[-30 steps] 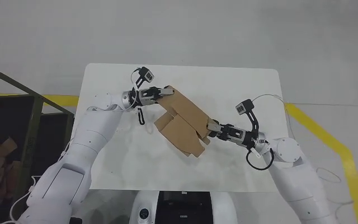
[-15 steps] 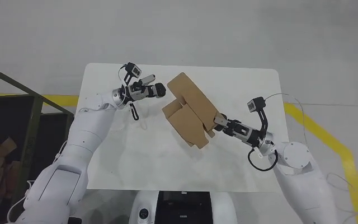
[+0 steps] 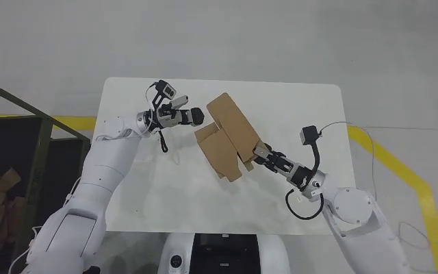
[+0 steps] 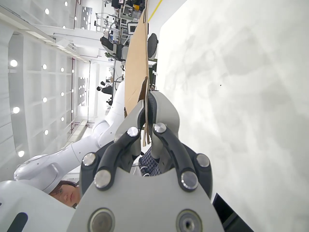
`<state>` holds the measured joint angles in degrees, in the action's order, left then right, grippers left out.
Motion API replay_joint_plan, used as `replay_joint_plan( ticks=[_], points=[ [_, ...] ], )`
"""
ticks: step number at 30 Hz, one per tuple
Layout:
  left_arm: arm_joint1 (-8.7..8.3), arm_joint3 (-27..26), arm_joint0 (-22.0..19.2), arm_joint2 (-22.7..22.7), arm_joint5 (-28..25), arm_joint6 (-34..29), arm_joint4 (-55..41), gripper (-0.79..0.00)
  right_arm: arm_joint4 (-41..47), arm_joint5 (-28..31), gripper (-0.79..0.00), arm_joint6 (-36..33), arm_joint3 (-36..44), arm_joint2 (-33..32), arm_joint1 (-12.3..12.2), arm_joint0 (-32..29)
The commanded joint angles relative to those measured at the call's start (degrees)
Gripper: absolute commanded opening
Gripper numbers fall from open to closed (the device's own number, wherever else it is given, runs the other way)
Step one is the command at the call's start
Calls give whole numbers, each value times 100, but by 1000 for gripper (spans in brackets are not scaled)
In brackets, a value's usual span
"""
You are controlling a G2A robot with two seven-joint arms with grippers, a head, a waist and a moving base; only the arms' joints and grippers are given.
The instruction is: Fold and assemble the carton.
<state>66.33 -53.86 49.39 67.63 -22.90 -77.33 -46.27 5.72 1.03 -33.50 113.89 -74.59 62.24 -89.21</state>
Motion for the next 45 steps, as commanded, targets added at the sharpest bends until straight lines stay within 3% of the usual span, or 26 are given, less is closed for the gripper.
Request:
replay_joint_plan(
  ticks=[1,13,25,29,31,35,41,45],
  points=[
    [0,-43,61,23,52,75,-41,0,-46,-36,-785,114,13,37,8,-14],
    [24,-422,359,-39,133,332,101,0,-209,-173,-785,589,63,108,37,-149],
    [110,-609,359,-262,-4,539,313,0,-251,-153,-785,734,-2,90,54,-179],
    [145,-604,304,-359,20,509,369,-222,-252,-130,-785,737,-61,55,56,-176],
    [154,-588,292,-384,22,501,398,-249,-247,-118,-785,750,-80,36,57,-178],
    [165,-506,270,-415,40,508,484,-388,-249,-100,-785,737,-95,-8,57,-170],
    [179,-470,272,-455,52,466,562,-483,-271,-96,-785,736,-106,-47,59,-162],
    [183,-465,279,-460,54,435,603,-493,-297,-111,-785,764,-108,-53,64,-156]
  ],
)
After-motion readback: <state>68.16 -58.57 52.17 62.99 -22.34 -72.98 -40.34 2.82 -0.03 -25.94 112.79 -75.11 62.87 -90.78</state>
